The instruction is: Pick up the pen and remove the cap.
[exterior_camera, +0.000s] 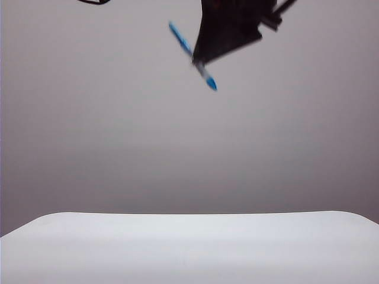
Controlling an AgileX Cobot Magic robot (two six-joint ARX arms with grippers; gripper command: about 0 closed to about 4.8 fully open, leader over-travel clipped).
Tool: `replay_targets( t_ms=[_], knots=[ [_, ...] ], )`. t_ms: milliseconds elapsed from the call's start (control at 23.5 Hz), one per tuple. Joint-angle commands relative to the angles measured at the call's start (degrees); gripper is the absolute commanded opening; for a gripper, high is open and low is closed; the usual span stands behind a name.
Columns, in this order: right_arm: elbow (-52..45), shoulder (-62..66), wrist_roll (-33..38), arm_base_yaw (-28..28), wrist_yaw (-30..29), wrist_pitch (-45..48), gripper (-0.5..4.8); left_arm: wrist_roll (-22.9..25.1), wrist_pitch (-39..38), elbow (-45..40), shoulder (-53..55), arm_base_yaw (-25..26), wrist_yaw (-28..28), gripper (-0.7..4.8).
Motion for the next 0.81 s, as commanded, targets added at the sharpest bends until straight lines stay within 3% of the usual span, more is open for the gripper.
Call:
replay_targets(
  t_ms=[43,128,255,383,553,808],
  knots=[
    [0.13,-0.79,-0.02,0.11,-0.07,2.27,-0.02,-0.92,1.05,0.04,-0.13,-0.37,0.39,-0.06],
    [0.13,-0.79,-0.04,0.11,-0.09,2.27,-0.02,-0.42,1.18,0.04,-0.13,-0.37,0.37,-0.06],
    [0.13,-0.79,-0.28,0.02,0.07,1.07,-0.02,5.51,1.14,0.07,-0.15,0.07,-1.22,-0.06],
    [0.13,-0.79,-1.25,-0.07,2.51,-0.96,-0.02,6.38,-1.09,0.26,-0.52,3.85,-0.50,-0.06],
    [0.13,-0.81,-2.16,-1.01,4.42,-4.59,-0.01,11.52,-14.40,1.51,-0.59,8.83,0.57,-0.06],
    [0.02,2.56,-2.14,-5.84,4.15,-11.61,-0.01,24.94,-36.09,1.46,-0.46,11.78,1.25,-0.06]
  ],
)
